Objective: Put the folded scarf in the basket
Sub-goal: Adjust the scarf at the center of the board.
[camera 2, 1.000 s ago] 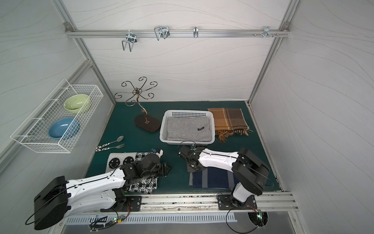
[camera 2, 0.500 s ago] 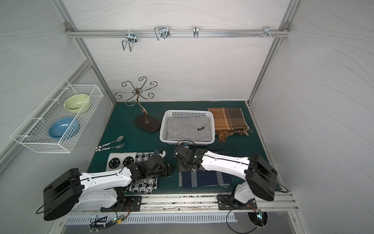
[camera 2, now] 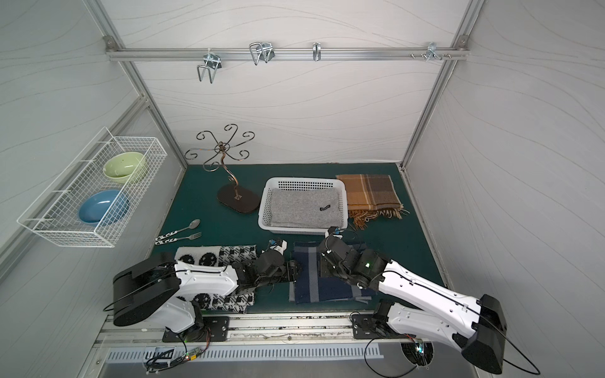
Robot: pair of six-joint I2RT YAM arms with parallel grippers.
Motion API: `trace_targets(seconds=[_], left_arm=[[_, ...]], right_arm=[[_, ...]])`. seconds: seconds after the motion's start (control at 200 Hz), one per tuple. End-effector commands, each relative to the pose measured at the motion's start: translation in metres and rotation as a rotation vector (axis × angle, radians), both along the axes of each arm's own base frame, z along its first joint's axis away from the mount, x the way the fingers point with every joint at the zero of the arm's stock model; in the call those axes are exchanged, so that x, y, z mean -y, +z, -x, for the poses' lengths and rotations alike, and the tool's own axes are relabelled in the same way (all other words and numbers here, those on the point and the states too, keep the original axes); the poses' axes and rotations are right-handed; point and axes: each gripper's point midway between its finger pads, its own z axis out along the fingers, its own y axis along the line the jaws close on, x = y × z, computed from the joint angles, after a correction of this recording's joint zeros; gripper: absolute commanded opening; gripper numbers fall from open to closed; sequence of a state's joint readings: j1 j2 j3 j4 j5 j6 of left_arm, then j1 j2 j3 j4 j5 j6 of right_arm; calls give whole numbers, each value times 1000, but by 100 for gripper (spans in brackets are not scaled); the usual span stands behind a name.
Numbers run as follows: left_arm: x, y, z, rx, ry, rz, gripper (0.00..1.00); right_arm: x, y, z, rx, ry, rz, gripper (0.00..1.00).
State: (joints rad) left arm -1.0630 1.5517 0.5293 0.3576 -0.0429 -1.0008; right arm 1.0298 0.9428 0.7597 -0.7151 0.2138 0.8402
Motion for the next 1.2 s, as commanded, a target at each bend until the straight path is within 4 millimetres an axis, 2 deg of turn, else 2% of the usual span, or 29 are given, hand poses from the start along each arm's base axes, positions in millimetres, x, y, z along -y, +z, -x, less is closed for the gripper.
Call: trace_targets(seconds=[0.0, 0.11, 0.17, 0.21, 0.285, 0.35, 0.54, 0.645, 0.755, 0.895, 1.005, 1.056, 1.146, 1.171, 1.196], left_arm=[[7, -26, 15, -73, -8, -10, 68], [23, -27, 14, -66, -14, 48, 54], [29, -28, 14, -74, -20, 61, 41], [31, -28, 14, -75, -23, 75, 28], [27, -30, 15, -77, -24, 67, 11], [14, -36, 18, -78, -21, 12, 0], [-48, -45, 21, -133, 24, -73, 0], [-76, -47, 19, -170, 46, -82, 0], [-93, -46, 21, -192, 34, -115, 0], [-100, -45, 22, -193, 35, -135, 0], [-115, -47, 21, -183, 67, -156, 0], [-116, -47, 20, -182, 69, -149, 16], [-109, -45, 19, -190, 35, -144, 20], [-107, -44, 18, -192, 32, -143, 24], [-106, -44, 17, -192, 31, -144, 33]], right_arm=[[14, -2, 2, 7, -9, 35, 39], [17, -2, 3, 16, -10, 25, 39], [18, -3, 3, 15, -13, 22, 39], [19, -4, 4, 14, -11, 19, 39], [20, -9, 5, 8, -9, 28, 39], [22, -14, 6, -4, -4, 40, 39], [27, -27, 7, -27, -4, 49, 40], [29, -38, 4, -64, -17, 10, 44], [28, -52, 0, -117, -20, -67, 55], [32, -69, -2, -162, -53, -113, 57], [48, -80, -5, -173, -92, -75, 61], [50, -82, -9, -181, -100, -92, 63], [47, -86, -12, -201, -87, -143, 66], [47, -88, -12, -208, -88, -151, 67], [46, -90, -13, -215, -88, -155, 67]])
